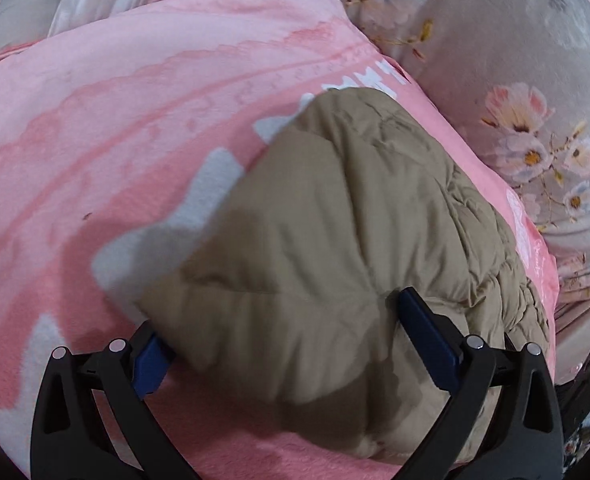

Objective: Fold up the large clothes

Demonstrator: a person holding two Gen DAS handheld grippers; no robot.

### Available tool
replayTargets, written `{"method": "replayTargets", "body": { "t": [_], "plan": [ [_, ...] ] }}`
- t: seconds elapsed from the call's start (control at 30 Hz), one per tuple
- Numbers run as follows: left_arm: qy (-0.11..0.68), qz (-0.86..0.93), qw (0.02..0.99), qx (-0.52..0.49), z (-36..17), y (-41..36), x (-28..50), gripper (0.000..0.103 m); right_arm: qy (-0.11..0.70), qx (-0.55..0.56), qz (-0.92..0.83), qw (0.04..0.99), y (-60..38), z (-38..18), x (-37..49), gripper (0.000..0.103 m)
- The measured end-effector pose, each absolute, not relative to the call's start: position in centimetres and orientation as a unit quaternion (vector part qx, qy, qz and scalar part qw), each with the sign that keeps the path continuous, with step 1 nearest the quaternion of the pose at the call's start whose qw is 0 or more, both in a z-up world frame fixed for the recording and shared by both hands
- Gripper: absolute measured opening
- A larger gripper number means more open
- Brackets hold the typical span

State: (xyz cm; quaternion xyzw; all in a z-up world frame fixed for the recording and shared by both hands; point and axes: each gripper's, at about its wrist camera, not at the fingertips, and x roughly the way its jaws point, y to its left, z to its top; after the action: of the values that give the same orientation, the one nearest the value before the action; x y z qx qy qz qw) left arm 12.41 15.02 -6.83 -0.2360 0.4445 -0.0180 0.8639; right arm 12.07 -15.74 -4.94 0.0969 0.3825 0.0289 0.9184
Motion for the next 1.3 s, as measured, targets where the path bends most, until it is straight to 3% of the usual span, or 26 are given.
{"method": "replayTargets", "body": {
  "t": [0.1, 0.17, 0.23, 0.33, 0.43, 0.47, 0.57, 1.0, 1.3],
  "plan": [
    [0.449, -0.039, 0.866, -0.216, -6.6, 13.2, 13.0, 0.098, 0.38, 0.091, 0.025, 0.92, -15.4, -5.1, 12.3, 0.025],
    [0.447, -0.043, 0.87, -0.204, -6.2, 12.4, 13.1, 0.087, 0.381, 0.094, 0.028, 0.919, -15.5, -5.1, 12.7, 0.025],
    [0.437, -0.041, 0.879, -0.184, -4.8, 11.5, 12.7, 0.062, 0.381, 0.102, 0.03, 0.918, -15.6, -5.2, 12.8, 0.025],
    [0.414, -0.034, 0.897, -0.152, -2.0, 10.3, 12.1, 0.037, 0.382, 0.107, 0.033, 0.918, -15.8, -5.1, 13.0, 0.025],
    [0.391, -0.055, 0.907, -0.144, 0.9, 9.8, 11.3, 0.024, 0.384, 0.133, 0.03, 0.913, -16.9, -4.3, 12.0, 0.019],
    [0.384, -0.061, 0.911, -0.14, 1.7, 9.7, 11.1, 0.023, 0.386, 0.155, 0.039, 0.909, -17.5, -3.9, 11.3, 0.01],
    [0.36, -0.081, 0.921, -0.123, 4.1, 9.2, 9.9, 0.019, 0.397, 0.201, 0.078, 0.892, -19.2, -2.6, 8.2, 0.0],
    [0.278, -0.191, 0.94, -0.054, 10.9, 1.8, 4.5, 0.015, 0.44, 0.279, 0.167, 0.837, -18.3, -6.6, 8.3, 0.002],
    [0.314, -0.284, 0.906, 0.02, 9.5, -11.3, 6.0, 0.015, 0.419, 0.28, 0.064, 0.861, -25.3, -3.5, 0.2, 0.002]
  ]
}}
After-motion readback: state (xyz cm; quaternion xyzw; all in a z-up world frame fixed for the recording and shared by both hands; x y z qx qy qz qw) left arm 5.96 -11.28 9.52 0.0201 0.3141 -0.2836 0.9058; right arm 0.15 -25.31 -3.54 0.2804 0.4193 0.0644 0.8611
